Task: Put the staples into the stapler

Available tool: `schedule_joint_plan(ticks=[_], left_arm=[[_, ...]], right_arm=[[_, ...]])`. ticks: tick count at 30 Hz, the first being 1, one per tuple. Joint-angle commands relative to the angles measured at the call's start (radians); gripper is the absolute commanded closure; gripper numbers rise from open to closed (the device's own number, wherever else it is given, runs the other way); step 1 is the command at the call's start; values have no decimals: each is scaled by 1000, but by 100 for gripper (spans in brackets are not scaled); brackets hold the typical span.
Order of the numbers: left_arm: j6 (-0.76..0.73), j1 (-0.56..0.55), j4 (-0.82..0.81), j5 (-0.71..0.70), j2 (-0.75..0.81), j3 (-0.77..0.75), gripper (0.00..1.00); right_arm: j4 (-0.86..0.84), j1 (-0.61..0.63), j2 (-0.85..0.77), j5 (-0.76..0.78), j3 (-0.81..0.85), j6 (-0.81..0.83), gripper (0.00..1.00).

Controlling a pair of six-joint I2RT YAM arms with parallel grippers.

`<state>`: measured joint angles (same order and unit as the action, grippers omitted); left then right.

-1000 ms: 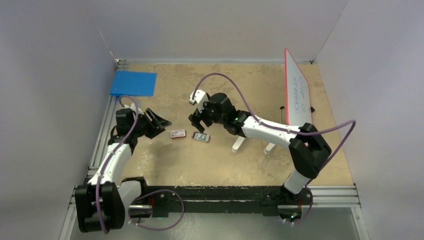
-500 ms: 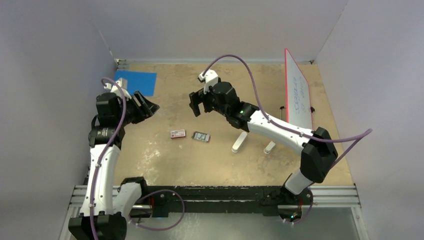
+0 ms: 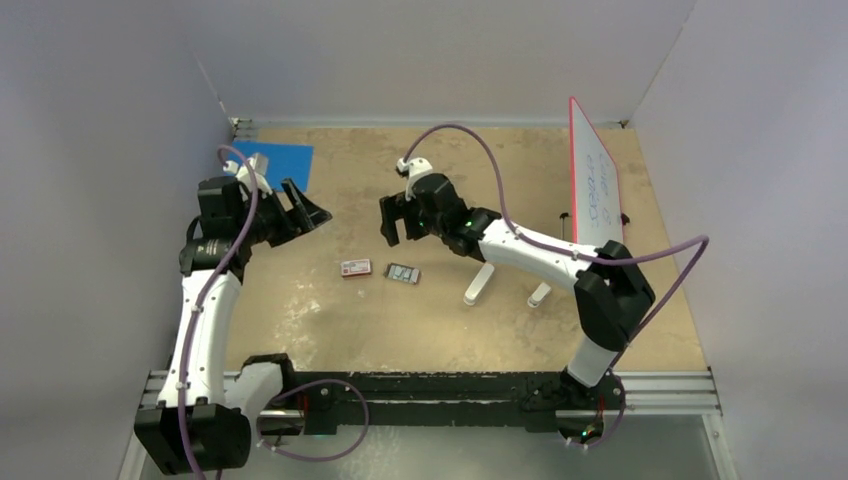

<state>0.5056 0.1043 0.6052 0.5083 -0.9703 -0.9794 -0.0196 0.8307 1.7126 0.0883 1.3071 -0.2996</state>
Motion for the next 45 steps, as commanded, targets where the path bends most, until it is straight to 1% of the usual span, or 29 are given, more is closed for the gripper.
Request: schedule_joint_plan(ticks=[1, 2, 3, 6, 11, 18, 22, 25, 27, 30, 37, 40, 45], left_arm=[[-15, 2, -42, 108, -27, 22, 23], [-4, 2, -41, 123, -38, 26, 22], [7, 2, -40, 148, -50, 32, 22], [25, 2, -75, 220, -80, 62, 22], [31, 2, -103, 224, -94, 96, 22], [54, 2, -134, 315, -129, 135, 22], [106, 2, -210, 324, -124, 207, 22], [163, 2, -252, 361, -145, 246, 23], [173, 2, -255, 378, -161, 248, 24], [160, 2, -242, 377, -173, 244, 25], [120, -7, -255, 399, -194, 246, 25], [117, -9, -266, 401, -189, 254, 25], [114, -9, -272, 392, -180, 269, 25]], right_arm=[[17, 35, -7, 112, -52, -169, 15], [52, 41, 5, 132, -56, -214, 22], [85, 55, 12, 161, -64, -237, 25], [126, 111, 10, 273, -110, -305, 27], [213, 159, 14, 341, -147, -412, 29], [174, 194, 24, 270, -220, -471, 33], [133, 208, 50, 264, -245, -545, 33], [117, 216, 80, 280, -223, -569, 34], [140, 226, 107, 315, -186, -587, 35], [199, 243, 145, 374, -132, -618, 36], [318, 253, 206, 492, -61, -735, 45], [311, 253, 205, 501, -65, -752, 47], [284, 244, 223, 539, -48, -752, 48]])
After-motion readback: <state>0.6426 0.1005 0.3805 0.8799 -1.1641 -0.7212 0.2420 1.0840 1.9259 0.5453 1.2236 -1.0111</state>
